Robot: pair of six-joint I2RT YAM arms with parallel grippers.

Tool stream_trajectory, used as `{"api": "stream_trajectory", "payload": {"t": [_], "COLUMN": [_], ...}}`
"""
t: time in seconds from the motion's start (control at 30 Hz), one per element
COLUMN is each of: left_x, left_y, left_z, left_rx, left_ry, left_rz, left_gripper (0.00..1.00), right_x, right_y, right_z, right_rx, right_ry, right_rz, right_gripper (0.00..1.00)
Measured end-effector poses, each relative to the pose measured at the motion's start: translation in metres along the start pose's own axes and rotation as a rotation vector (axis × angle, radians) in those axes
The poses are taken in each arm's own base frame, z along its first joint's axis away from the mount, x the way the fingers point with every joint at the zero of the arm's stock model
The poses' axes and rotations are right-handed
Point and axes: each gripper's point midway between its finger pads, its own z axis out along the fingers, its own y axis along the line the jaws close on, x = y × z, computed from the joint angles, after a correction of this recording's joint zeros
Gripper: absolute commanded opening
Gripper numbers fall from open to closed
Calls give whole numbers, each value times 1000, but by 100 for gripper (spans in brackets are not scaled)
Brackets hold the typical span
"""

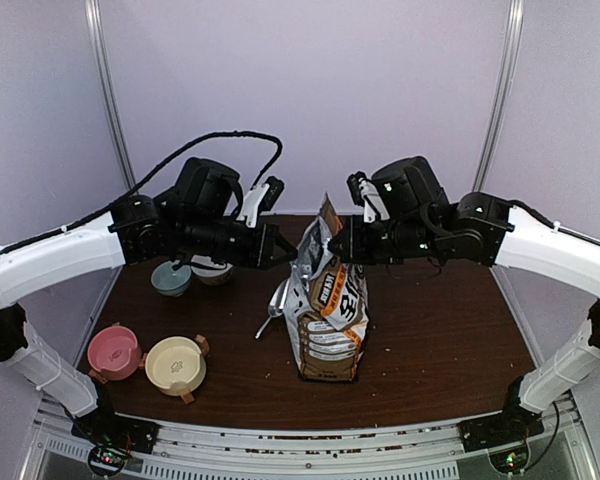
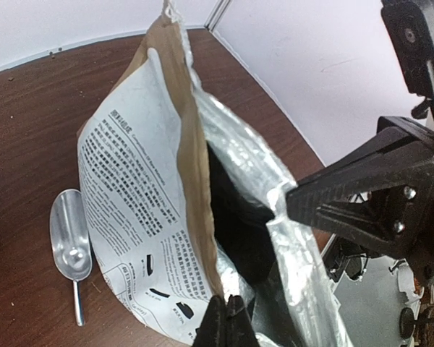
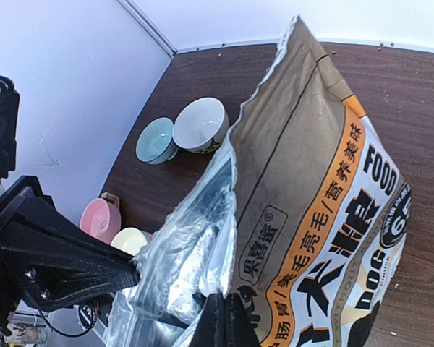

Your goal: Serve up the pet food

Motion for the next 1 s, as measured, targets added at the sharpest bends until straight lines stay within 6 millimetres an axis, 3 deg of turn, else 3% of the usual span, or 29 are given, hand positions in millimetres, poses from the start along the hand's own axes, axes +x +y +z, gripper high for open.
{"api": "stream_trajectory", "payload": {"t": [0.3, 0.73, 0.83, 0.87, 0.93, 1.0], "left_x": [-1, 1, 3, 3, 3, 8], "left_y": [0, 1, 3, 3, 6, 14], "left_z": [-1, -2, -2, -2, -5, -9], "left_rx": [-1, -2, -5, -7, -17, -44], "left_ry": [-4, -5, -8, -11, -25, -36], "left_rz": [-9, -14, -14, -7, -11, -23], "left_gripper": [0, 0, 40, 53, 67, 74], "right_x": [-6, -8, -8, -8, -7, -5], "right_y": [-15, -26, -27, -28, -29, -30], "right_z": [-25, -39, -40, -41, -42, -43], "right_rx": [46, 79, 77, 75, 70, 65], "right_ry": [-38, -63, -70, -73, -78, -81], "right_rz": [-17, -14, -15, -15, -15, -22], "right_gripper": [0, 0, 2, 9, 27, 45]}}
